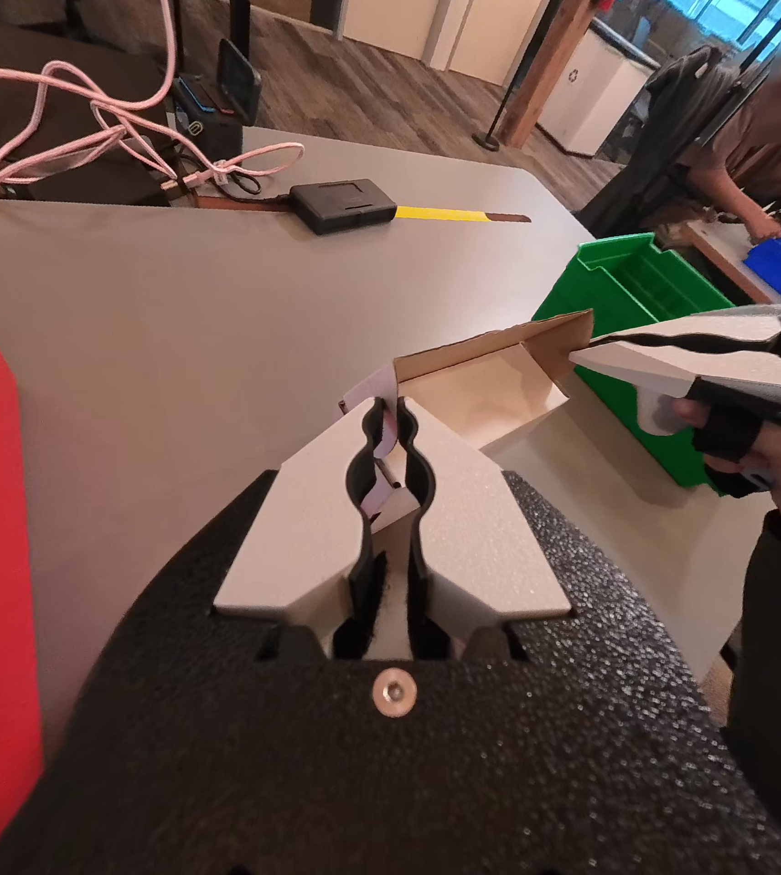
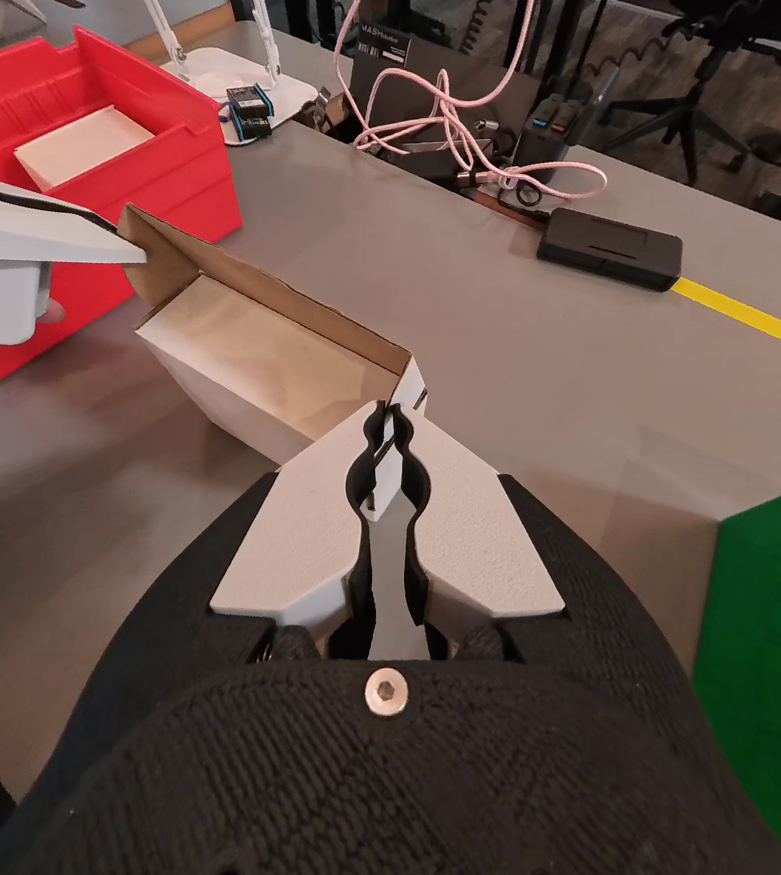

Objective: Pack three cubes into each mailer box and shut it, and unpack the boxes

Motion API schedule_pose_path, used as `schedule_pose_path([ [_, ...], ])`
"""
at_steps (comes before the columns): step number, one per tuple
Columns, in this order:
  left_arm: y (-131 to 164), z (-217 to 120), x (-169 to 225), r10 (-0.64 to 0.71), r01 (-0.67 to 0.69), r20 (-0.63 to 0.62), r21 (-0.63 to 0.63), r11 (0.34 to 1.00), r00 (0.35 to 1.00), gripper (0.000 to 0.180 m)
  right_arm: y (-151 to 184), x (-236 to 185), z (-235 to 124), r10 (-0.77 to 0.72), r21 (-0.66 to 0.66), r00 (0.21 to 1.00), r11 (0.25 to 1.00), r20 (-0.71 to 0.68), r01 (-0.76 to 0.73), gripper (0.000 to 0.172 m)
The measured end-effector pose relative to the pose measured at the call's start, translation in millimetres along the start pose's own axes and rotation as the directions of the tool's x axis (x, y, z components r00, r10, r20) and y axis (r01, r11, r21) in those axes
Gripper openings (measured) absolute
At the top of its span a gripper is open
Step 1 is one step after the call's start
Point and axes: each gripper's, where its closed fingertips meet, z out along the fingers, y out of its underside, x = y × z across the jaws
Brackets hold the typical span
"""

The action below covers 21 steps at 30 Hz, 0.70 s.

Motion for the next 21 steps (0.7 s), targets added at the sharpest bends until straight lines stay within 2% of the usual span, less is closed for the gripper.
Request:
schedule_pose_path([
  [5,-0.1,-0.4,0.3,-0.074,0.078,-0.075,0.041,0.996,0.994,0.004,0.1,-0.3,0.2,-0.013,0.018,1.000,1.000,-0.008,0.014,0.001],
  [14,-3.7,0.5,1.1,-0.126,0.137,-0.121,0.084,0.987,0.985,0.004,0.5,0.9,-0.3,0.018,0.030,1.000,0.999,-0.013,-0.018,0.001],
  [17,-5.2,0.6,1.6,-0.102,0.110,-0.098,0.080,0.991,0.990,0.004,0.3,1.1,0.0,0.032,0.037,0.999,0.999,-0.008,-0.031,0.001],
  [19,-10.9,-1.2,8.2,-0.131,0.147,-0.155,0.096,0.984,0.979,0.006,1.3,4.7,-1.0,0.043,0.034,0.999,0.999,-0.019,-0.043,0.001],
  [21,-10.6,-0.6,5.1,-0.131,0.145,-0.143,0.092,0.985,0.981,0.006,1.0,3.5,-0.5,0.057,0.040,0.998,0.998,0.002,-0.057,0.001],
])
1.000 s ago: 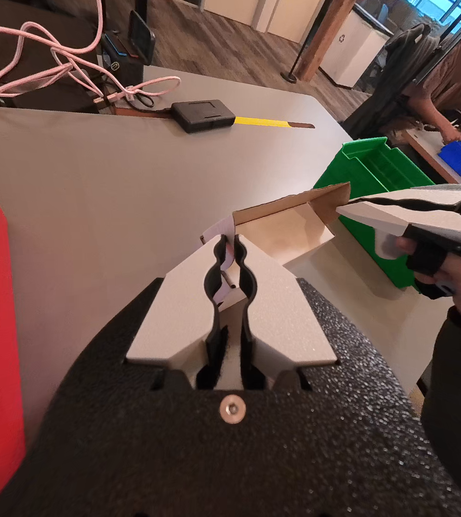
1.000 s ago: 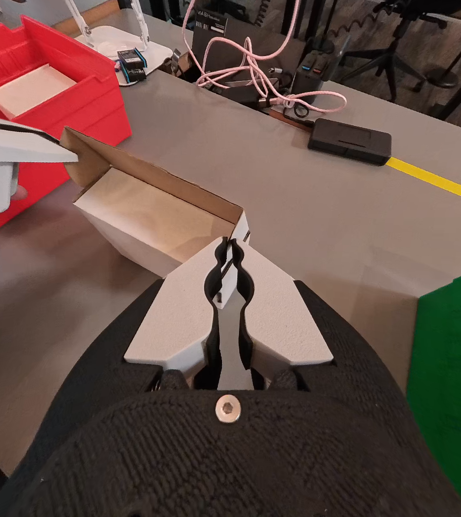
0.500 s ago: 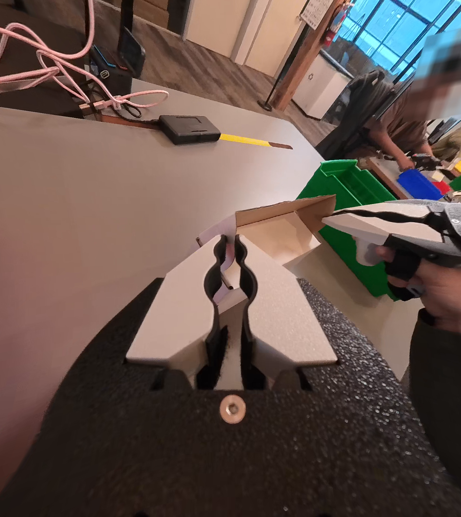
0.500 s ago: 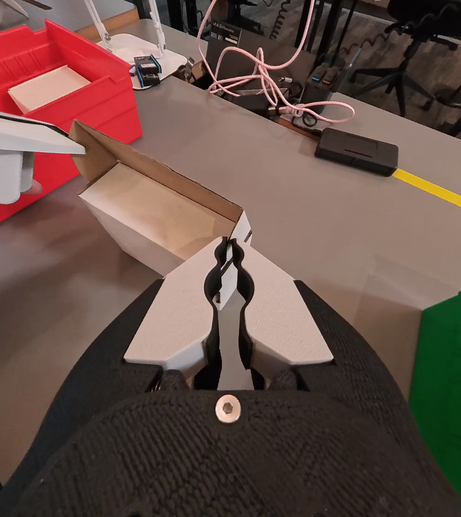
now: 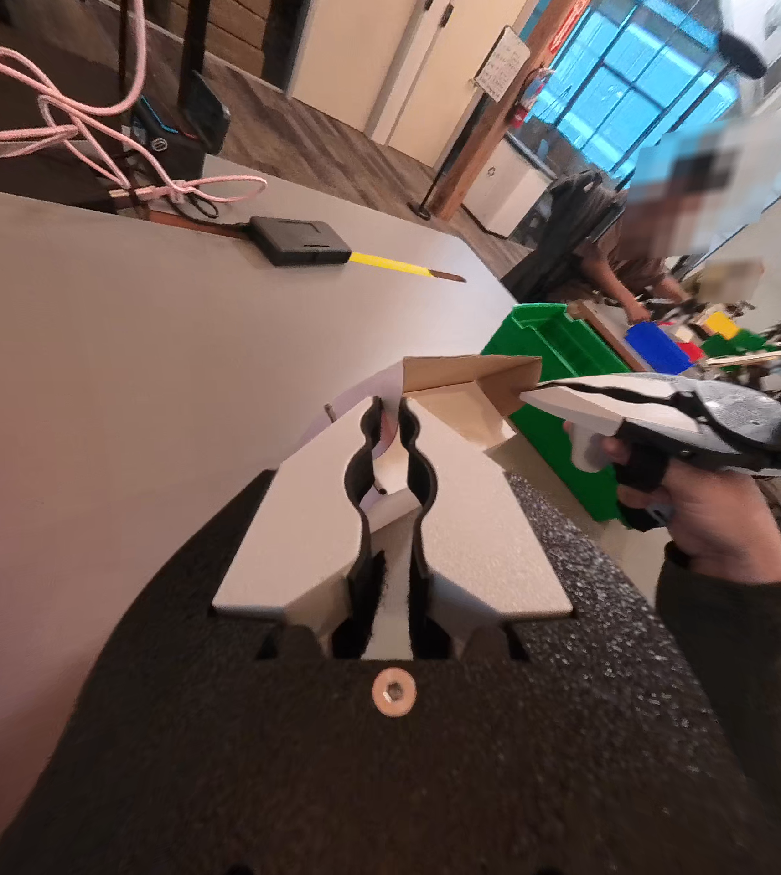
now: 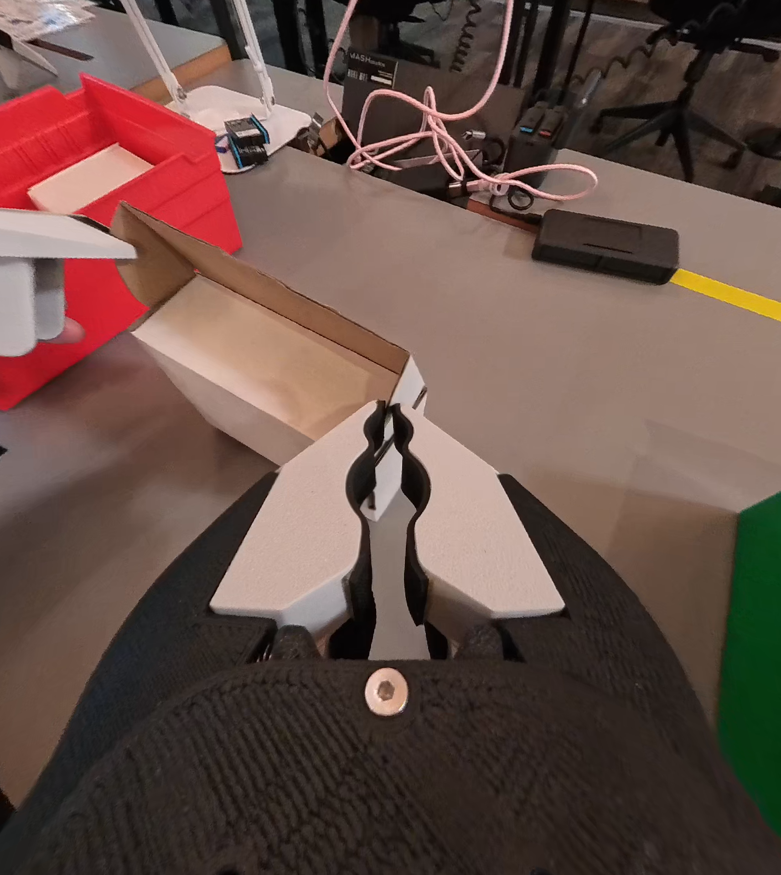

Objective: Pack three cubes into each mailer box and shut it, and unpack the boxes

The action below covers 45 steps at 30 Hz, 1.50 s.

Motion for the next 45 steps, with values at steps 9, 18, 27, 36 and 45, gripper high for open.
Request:
schedule_pose_path([
  [9,4.6,-2.0,-9.4,-0.052,0.053,-0.013,0.019,0.998,0.999,0.005,-1.8,-5.3,4.5,-0.023,0.010,1.000,1.000,-0.014,0.024,0.001],
  [18,-1.6,-0.5,0.6,-0.202,0.219,-0.175,0.079,0.973,0.964,0.006,-1.0,1.5,1.9,-0.021,0.010,0.998,1.000,-0.059,0.021,0.001],
  [27,5.2,-0.8,-13.0,-0.028,0.026,0.023,0.075,0.997,0.999,0.004,-2.2,-4.8,5.7,-0.053,-0.001,0.995,0.999,-0.087,0.053,0.001],
  [36,27.0,-3.3,-21.4,0.206,-0.207,0.172,-0.013,0.978,0.963,0.001,17.0,-7.9,8.8,-0.050,0.019,0.997,0.998,-0.056,0.051,0.001],
  [45,-7.2,-48.7,5.0,0.284,-0.322,0.172,0.269,0.908,0.943,0.049,4.2,9.0,-35.1,-0.041,0.168,0.993,0.984,-0.108,0.059,0.025],
])
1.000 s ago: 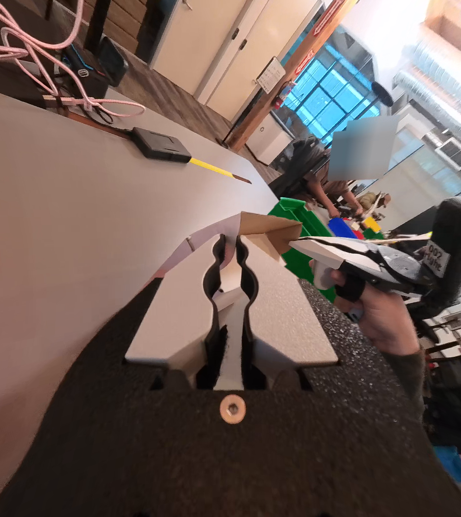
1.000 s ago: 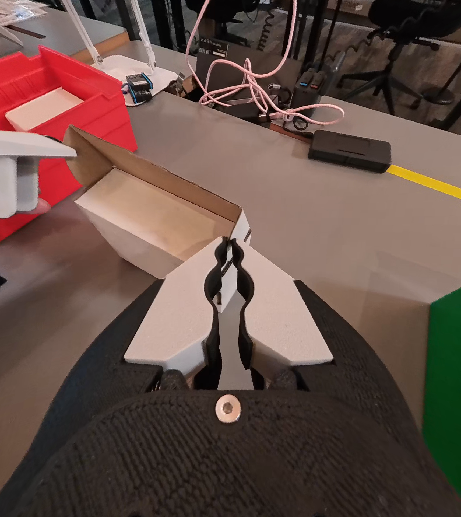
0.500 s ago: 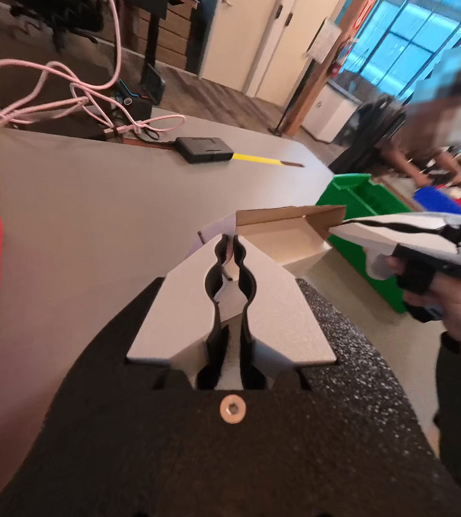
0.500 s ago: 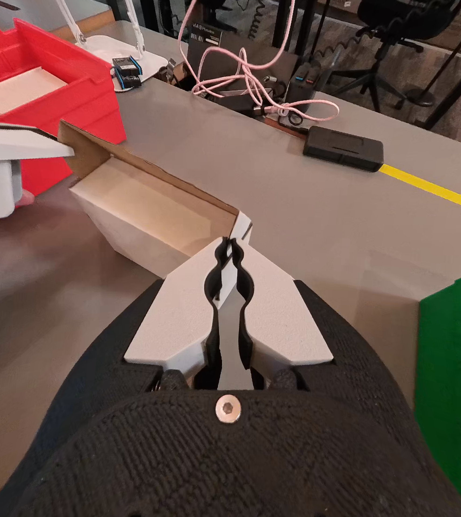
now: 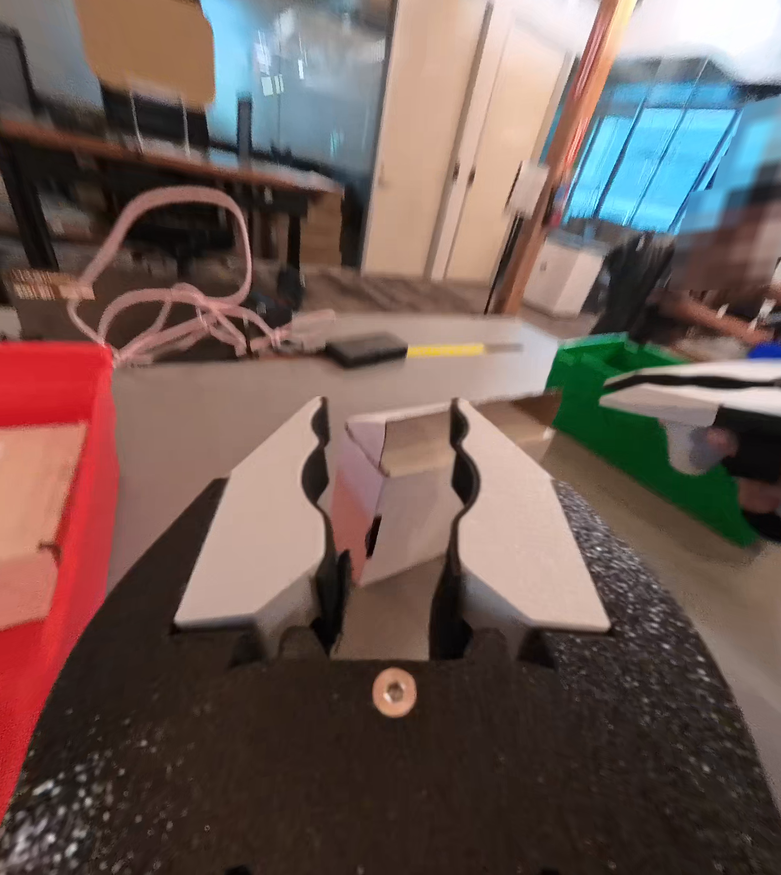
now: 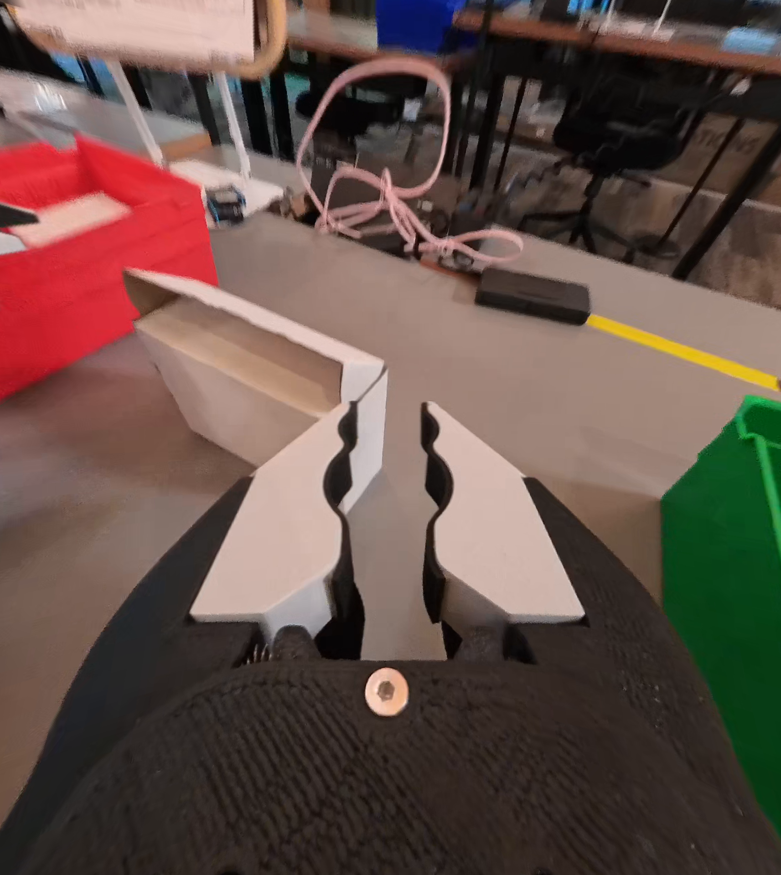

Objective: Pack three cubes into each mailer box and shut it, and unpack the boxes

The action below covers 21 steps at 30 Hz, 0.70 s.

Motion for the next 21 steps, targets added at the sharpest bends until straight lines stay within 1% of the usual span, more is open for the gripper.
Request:
schedule_pose_path([
  [1,-15.7,-2.2,3.6,0.006,-0.006,-0.010,0.068,0.998,1.000,0.034,-12.2,1.2,-3.5,0.017,0.058,1.000,0.998,0.005,-0.017,0.015],
  [2,-27.3,0.0,7.3,0.029,-0.028,-0.011,0.110,0.994,1.000,0.017,-27.0,-1.1,-4.3,0.020,0.131,1.000,0.991,0.015,-0.022,0.004],
  [3,-33.8,6.6,8.9,0.074,-0.075,0.013,0.124,0.989,0.997,0.002,-41.0,-6.8,-2.0,0.007,0.194,1.000,0.981,0.029,-0.012,0.000],
  [4,-35.4,16.9,10.5,0.133,-0.137,0.043,0.113,0.984,0.990,0.000,-50.3,-14.2,4.3,-0.021,0.228,0.999,0.974,0.037,0.012,0.000],
  [5,-31.5,29.5,12.7,0.183,-0.188,0.061,0.072,0.980,0.981,0.000,-53.5,-22.3,13.8,-0.058,0.226,0.997,0.973,0.043,0.047,0.000],
  [7,-15.1,53.4,21.5,0.220,-0.219,0.039,-0.021,0.975,0.975,0.000,-51.8,-34.3,34.7,-0.098,0.194,0.994,0.977,0.048,0.087,0.000],
  [9,4.5,66.7,20.8,0.237,-0.231,0.048,-0.101,0.968,0.970,0.000,-37.5,-39.3,53.1,-0.091,0.123,0.994,0.989,0.057,0.083,0.000],
  [11,37.9,70.8,11.7,0.233,-0.213,0.061,-0.236,0.948,0.971,0.000,-13.1,-41.1,64.9,-0.085,0.038,0.995,0.996,0.056,0.083,0.000],
  [12,53.1,70.8,7.2,0.213,-0.189,0.063,-0.274,0.943,0.975,0.000,-1.6,-43.6,67.5,-0.076,0.012,0.995,0.997,0.068,0.075,0.000],
  [13,54.1,68.9,6.9,0.175,-0.157,0.060,-0.230,0.961,0.983,0.000,1.5,-45.4,67.4,-0.061,0.036,0.996,0.998,0.072,0.059,0.000],
  [14,55.8,66.0,7.5,0.149,-0.133,0.059,-0.216,0.967,0.987,0.000,3.6,-46.8,66.7,-0.055,0.041,0.995,0.998,0.081,0.052,0.000],
  [15,55.9,65.0,7.8,0.153,-0.136,0.065,-0.209,0.968,0.986,0.000,4.0,-47.2,66.6,-0.060,0.039,0.995,0.998,0.084,0.057,0.000],
  [19,55.8,65.7,7.9,0.289,-0.266,0.081,-0.218,0.939,0.954,0.000,4.6,-47.0,67.1,-0.069,0.057,0.994,0.996,0.086,0.064,0.000],
  [20,55.1,65.6,8.4,0.320,-0.301,0.069,-0.201,0.932,0.945,0.000,4.1,-47.2,66.7,-0.073,0.065,0.992,0.996,0.099,0.067,0.000],
  [21,52.0,64.4,7.8,0.344,-0.330,0.063,-0.165,0.929,0.937,0.000,2.8,-47.8,64.9,-0.107,0.074,0.988,0.992,0.113,0.099,0.000],
])
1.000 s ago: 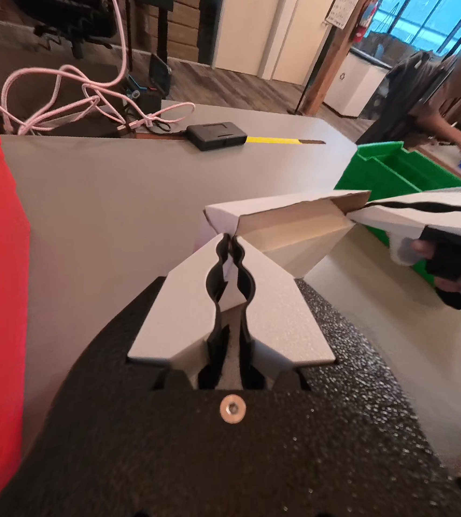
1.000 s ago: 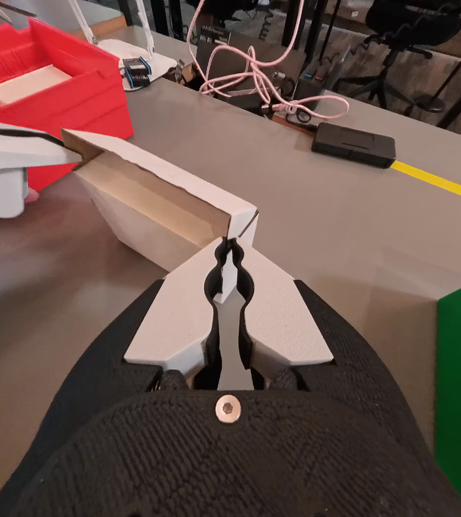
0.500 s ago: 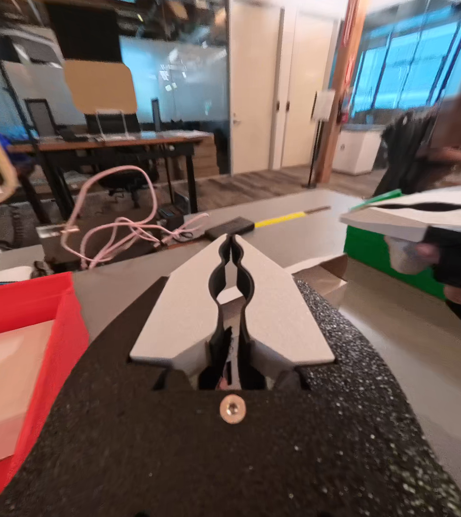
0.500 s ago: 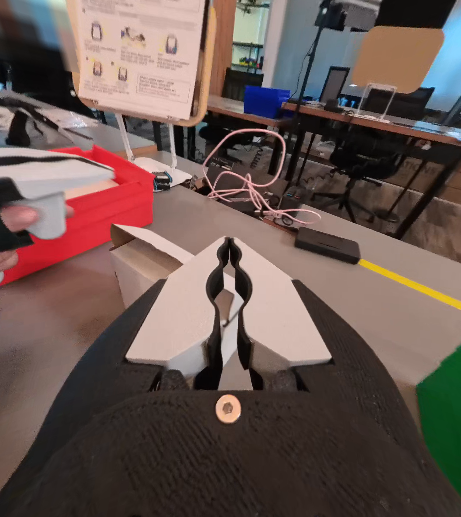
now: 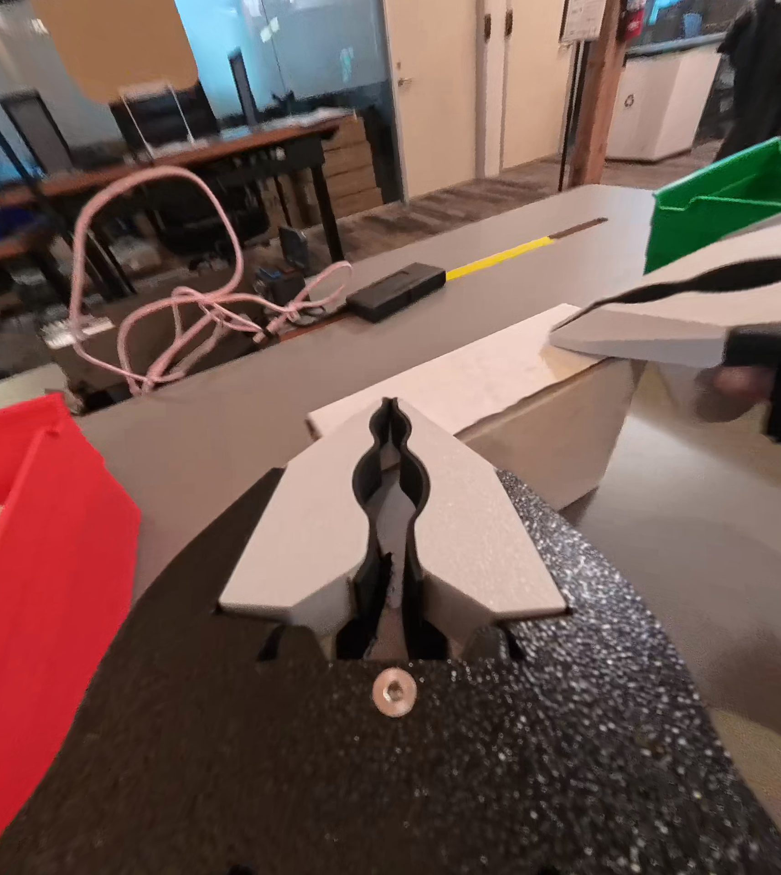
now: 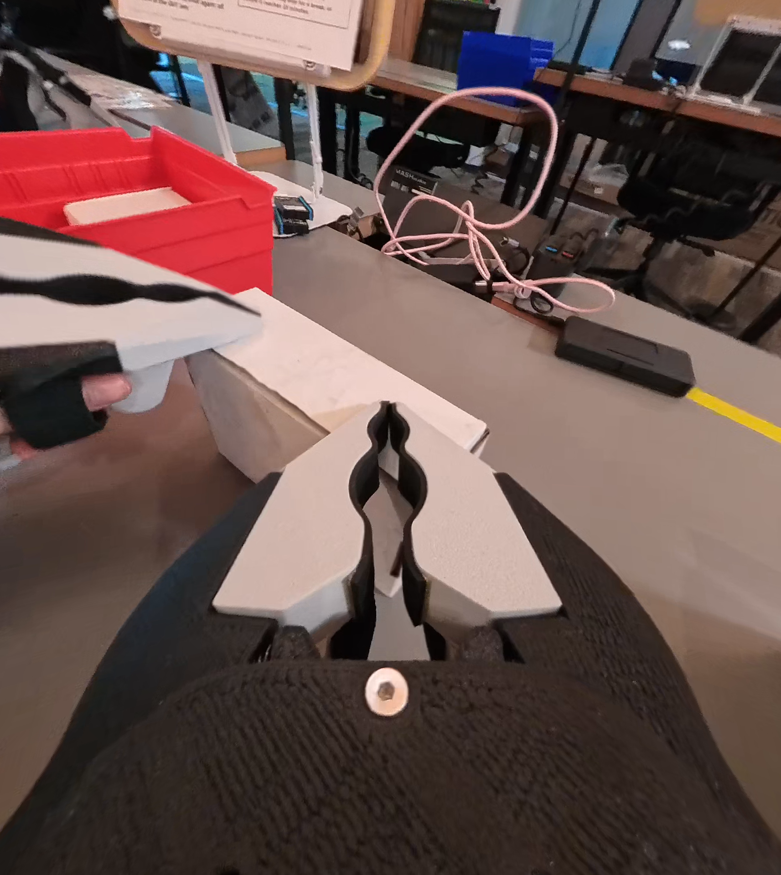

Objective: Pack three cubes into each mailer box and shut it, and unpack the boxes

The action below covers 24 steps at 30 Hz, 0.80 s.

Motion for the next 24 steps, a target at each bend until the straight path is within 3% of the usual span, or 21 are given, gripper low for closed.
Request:
schedule_pose_path([
  [2,-14.6,-12.5,-28.1,0.032,-0.055,0.148,0.151,0.987,0.988,0.000,-19.4,0.7,-11.3,-0.108,0.089,0.994,0.990,-0.015,0.109,0.000],
  [3,-26.9,-24.6,-41.8,0.029,-0.082,0.215,0.246,0.966,0.976,0.000,-36.4,-7.3,-18.9,-0.187,0.173,0.982,0.968,0.005,0.184,0.044],
  [4,-38.6,-36.9,-51.1,0.010,-0.096,0.251,0.331,0.939,0.968,0.000,-47.0,-19.2,-22.4,-0.257,0.208,0.965,0.948,0.060,0.239,0.071],
  [6,-51.6,-54.4,-62.6,-0.018,-0.116,0.286,0.445,0.888,0.958,0.000,-40.8,-36.9,-11.1,-0.307,0.063,0.924,0.951,0.229,0.301,0.114],
  [8,-49.3,-57.9,-68.2,-0.014,-0.143,0.313,0.472,0.870,0.950,0.005,-22.6,-41.8,8.3,-0.386,-0.130,0.853,0.882,0.352,0.453,0.132],
  [10,-47.6,-57.2,-68.6,-0.020,-0.143,0.317,0.481,0.865,0.948,0.009,-6.0,-49.3,26.0,-0.440,-0.242,0.756,0.763,0.485,0.599,0.129],
  [13,-47.6,-56.6,-62.4,0.001,-0.168,0.316,0.500,0.850,0.949,0.014,30.7,-49.6,41.0,-0.402,-0.396,0.637,0.535,0.658,0.747,0.120],
  [15,-47.0,-57.1,-58.2,0.011,-0.175,0.313,0.502,0.847,0.950,0.018,54.3,-47.2,40.3,-0.310,-0.465,0.596,0.404,0.741,0.787,0.103],
  [16,-46.7,-58.2,-58.4,0.015,-0.185,0.327,0.497,0.848,0.945,0.019,62.0,-44.7,39.1,-0.269,-0.492,0.592,0.358,0.760,0.794,0.083],
  [17,-45.8,-59.1,-60.5,0.021,-0.202,0.353,0.484,0.851,0.935,0.019,65.6,-44.3,36.1,-0.223,-0.508,0.591,0.337,0.775,0.793,0.073],
  [20,-42.8,-57.0,-62.7,0.007,-0.186,0.356,0.472,0.862,0.935,0.018,59.5,-43.9,20.6,-0.184,-0.501,0.589,0.367,0.787,0.784,0.071],
  [24,-39.5,-50.0,-57.9,-0.069,-0.062,0.243,0.495,0.866,0.967,0.017,21.0,-18.3,-22.7,-0.437,-0.380,0.559,0.433,0.704,0.817,0.071],
])
